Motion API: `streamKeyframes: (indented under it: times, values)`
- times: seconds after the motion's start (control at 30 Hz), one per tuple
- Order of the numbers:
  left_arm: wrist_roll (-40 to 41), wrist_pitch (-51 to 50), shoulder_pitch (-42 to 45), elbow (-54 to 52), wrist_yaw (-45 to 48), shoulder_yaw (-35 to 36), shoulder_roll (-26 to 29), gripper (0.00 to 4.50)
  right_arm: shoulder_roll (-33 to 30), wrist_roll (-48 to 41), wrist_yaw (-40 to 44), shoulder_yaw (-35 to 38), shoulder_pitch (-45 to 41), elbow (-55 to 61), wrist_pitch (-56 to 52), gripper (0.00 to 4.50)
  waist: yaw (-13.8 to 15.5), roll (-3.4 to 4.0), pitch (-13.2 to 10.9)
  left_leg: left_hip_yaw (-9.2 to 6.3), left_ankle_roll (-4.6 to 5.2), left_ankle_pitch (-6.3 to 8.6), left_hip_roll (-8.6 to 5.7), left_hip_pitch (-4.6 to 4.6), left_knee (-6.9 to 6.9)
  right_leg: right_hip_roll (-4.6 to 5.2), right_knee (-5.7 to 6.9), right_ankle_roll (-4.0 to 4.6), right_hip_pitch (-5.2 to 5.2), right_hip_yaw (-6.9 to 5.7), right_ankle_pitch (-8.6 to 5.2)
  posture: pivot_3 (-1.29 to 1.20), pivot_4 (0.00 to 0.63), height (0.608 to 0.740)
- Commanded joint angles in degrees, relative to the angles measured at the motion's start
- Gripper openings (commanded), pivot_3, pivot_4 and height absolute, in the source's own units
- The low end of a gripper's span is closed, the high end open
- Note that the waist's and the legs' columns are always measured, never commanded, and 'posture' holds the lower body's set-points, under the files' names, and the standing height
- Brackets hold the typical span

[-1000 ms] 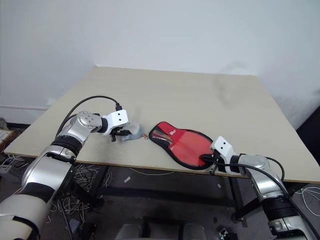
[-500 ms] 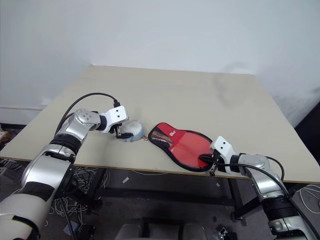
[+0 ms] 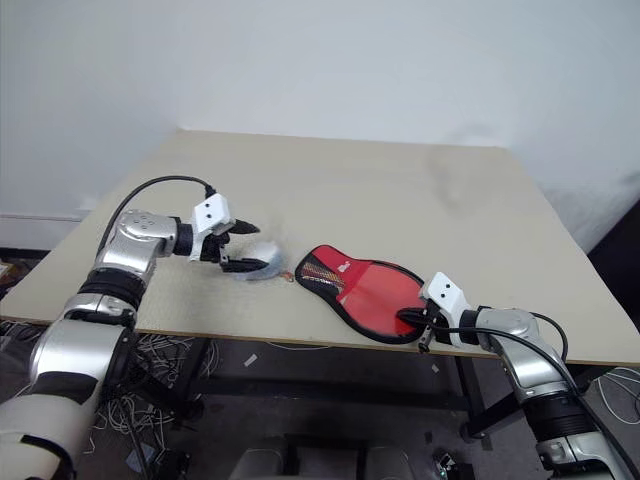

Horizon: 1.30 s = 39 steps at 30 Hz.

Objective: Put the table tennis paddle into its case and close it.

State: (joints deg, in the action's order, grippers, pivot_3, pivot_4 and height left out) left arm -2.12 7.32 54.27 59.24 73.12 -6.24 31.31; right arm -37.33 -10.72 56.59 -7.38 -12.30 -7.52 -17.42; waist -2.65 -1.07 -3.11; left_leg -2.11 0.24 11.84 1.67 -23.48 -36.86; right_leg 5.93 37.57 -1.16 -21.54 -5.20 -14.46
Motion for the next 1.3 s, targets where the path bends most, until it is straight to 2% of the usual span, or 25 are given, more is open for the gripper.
streamKeyframes:
  times: [0.03,0.4,0.6,0.83,0.97,1.3]
  values:
    - [5.87,-3.74,1.55,-3.49,-1.56,5.49,-0.50,4.48,0.18,2.33,-0.51,-2.20,1.15,-2.78,-1.84,0.00,0.03,-0.06,-0.01,0.00,0.00,0.00,0.00,0.00,0.00,0.01,0.00,0.00,0.00,0.00,0.00,0.00,0.000,0.740]
    - [11.43,-7.01,2.98,-6.03,-13.91,12.45,-5.25,4.48,0.97,2.07,-1.05,-1.64,0.41,-2.99,-1.43,0.00,0.00,-0.07,-0.01,0.04,0.00,0.00,-0.01,0.02,0.00,-0.08,0.00,-0.12,0.02,0.00,0.07,0.00,0.000,0.740]
    - [11.32,-6.87,2.23,-6.47,-17.89,12.71,-6.58,4.48,2.22,0.03,-2.68,1.47,-1.62,-2.28,-1.12,0.00,0.04,-0.06,-0.03,0.12,0.01,-0.01,-0.03,0.01,0.00,-0.10,-0.01,-0.13,0.01,0.01,0.07,0.00,0.000,0.740]
    - [12.06,-7.44,0.64,-8.67,-21.00,13.31,-7.37,4.48,3.17,-2.38,-4.21,4.98,-4.42,0.02,-1.84,0.00,0.09,0.39,-0.51,0.22,0.06,-0.13,-0.15,-0.16,0.00,-0.11,-0.01,-0.25,-0.05,0.11,0.03,0.00,0.000,0.740]
    - [13.05,-8.50,-1.00,-11.48,-22.90,13.56,-7.73,4.48,4.26,-3.81,-5.79,7.33,-7.36,0.07,-1.89,0.00,0.05,0.61,-0.79,0.38,0.36,-0.38,-0.33,-0.24,0.01,-0.17,-0.01,-0.49,-0.24,0.57,-0.12,0.00,0.000,0.740]
    - [14.02,-10.83,-4.68,-17.30,-28.87,15.13,-7.24,4.48,8.61,-4.11,-10.16,8.93,-12.05,-1.14,-1.23,0.00,0.06,0.39,-0.93,1.12,0.47,-0.41,-0.59,-0.25,0.29,-0.10,0.08,-0.73,-0.66,1.46,-0.21,0.00,0.000,0.740]
